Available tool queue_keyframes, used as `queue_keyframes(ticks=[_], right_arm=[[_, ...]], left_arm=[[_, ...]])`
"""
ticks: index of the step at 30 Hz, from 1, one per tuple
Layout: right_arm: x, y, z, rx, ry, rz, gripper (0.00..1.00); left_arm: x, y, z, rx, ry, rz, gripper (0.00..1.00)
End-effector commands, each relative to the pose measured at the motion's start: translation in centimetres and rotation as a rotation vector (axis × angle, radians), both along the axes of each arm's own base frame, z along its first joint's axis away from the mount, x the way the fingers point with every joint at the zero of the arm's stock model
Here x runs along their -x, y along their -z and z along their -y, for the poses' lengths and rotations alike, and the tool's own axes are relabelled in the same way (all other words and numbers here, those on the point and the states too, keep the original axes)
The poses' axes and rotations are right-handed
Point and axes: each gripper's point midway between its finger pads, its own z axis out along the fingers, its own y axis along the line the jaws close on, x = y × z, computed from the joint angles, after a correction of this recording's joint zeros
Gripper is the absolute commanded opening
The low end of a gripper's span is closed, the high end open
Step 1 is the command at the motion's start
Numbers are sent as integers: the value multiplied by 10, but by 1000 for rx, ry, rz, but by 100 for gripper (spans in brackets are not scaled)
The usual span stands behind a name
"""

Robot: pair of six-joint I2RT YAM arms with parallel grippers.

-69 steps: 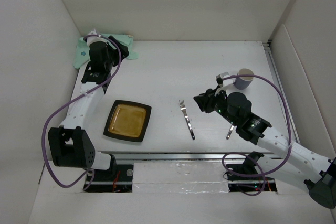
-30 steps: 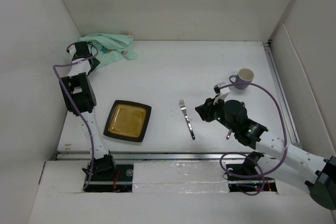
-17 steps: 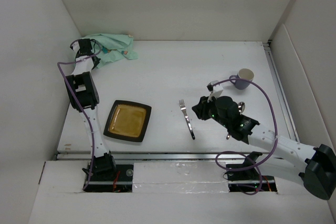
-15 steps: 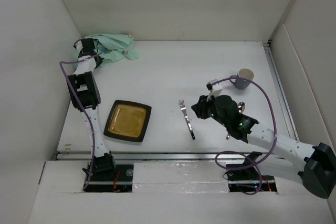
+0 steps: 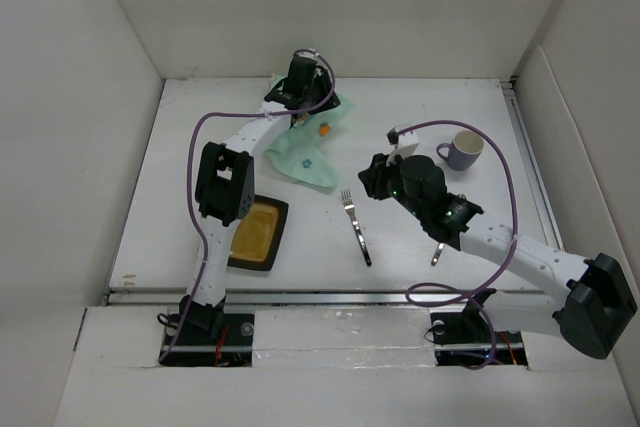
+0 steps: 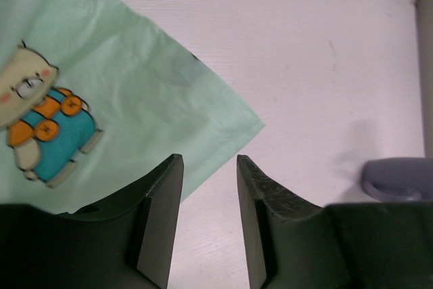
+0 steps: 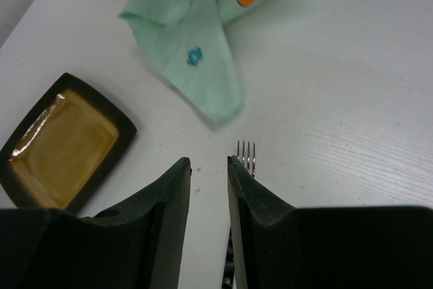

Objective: Set the dinner table for one person

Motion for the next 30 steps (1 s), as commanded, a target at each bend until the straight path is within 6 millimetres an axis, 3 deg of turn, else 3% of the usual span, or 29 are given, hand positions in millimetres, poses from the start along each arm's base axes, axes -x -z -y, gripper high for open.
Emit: queue_keyframes(ticks=[1, 4, 6, 7, 8, 9, 10, 11, 12, 14, 15, 16, 17, 18, 19, 20, 21, 22, 23, 24, 25, 27, 30], right_arm=[[-23, -20, 1, -13, 43, 47, 35], [-35, -4, 3, 6, 70, 13, 37], [-42, 10, 5, 21, 85, -11, 37], [-50, 14, 12, 20, 111, -19, 37], [-54, 17, 14, 18, 118, -29, 37], [-58, 25, 16, 23, 126, -47, 29], [-61, 26, 17, 14, 130, -56, 19], [-66, 27, 23, 6, 144, -62, 12], [-68, 24, 27, -2, 154, -58, 0], [-72, 15, 39, -37, 190, -52, 0], [-70, 16, 46, -47, 204, -47, 0], [-69, 2, 51, -82, 214, -7, 0], [-69, 0, 54, -91, 211, -5, 3], [-71, -1, 63, -90, 223, -7, 14], [-68, 5, 65, -77, 217, -35, 18], [-65, 10, 61, -70, 188, -58, 21], [-65, 14, 64, -66, 188, -72, 28], [-61, 23, 61, -76, 165, -75, 31], [-61, 23, 61, -76, 165, -75, 33], [-58, 25, 61, -81, 160, -75, 34], [-53, 34, 61, -87, 152, -84, 36], [-45, 30, 58, -104, 112, -65, 45], [-39, 29, 55, -102, 78, -66, 49]], left_arm=[[-14, -34, -26, 14, -28, 47, 35], [-10, -30, -39, -6, -34, 16, 45], [-3, -27, -47, -47, -39, 11, 44], [2, -48, -48, -60, -56, 58, 43], [5, -57, -49, -79, -70, 85, 40], [10, -60, -50, -113, -77, 103, 20], [17, -81, -46, -132, -91, 148, 10], [23, -87, -40, -147, -76, 163, 4], [30, -91, -33, -185, -47, 184, 0], [54, -89, -8, -264, 1, 177, 0], [68, -77, -3, -331, 38, 144, 0], [74, -67, -5, -394, 12, 122, 1], [89, -60, 9, -432, 32, 105, 4], [98, -49, 7, -474, 29, 75, 10], [109, -48, -4, -508, -24, 44, 14], [117, -47, -6, -511, -36, 33, 19], [130, -32, -16, -529, -41, -5, 33], [142, -59, -25, -448, -91, 53, 40], [152, -30, -32, -492, -78, -1, 40], [155, -57, -35, -430, -105, 72, 46], [160, -54, -42, -434, -123, 75, 49], [177, -32, -55, -457, -137, 12, 51], [188, -16, -51, -476, -117, -7, 53]])
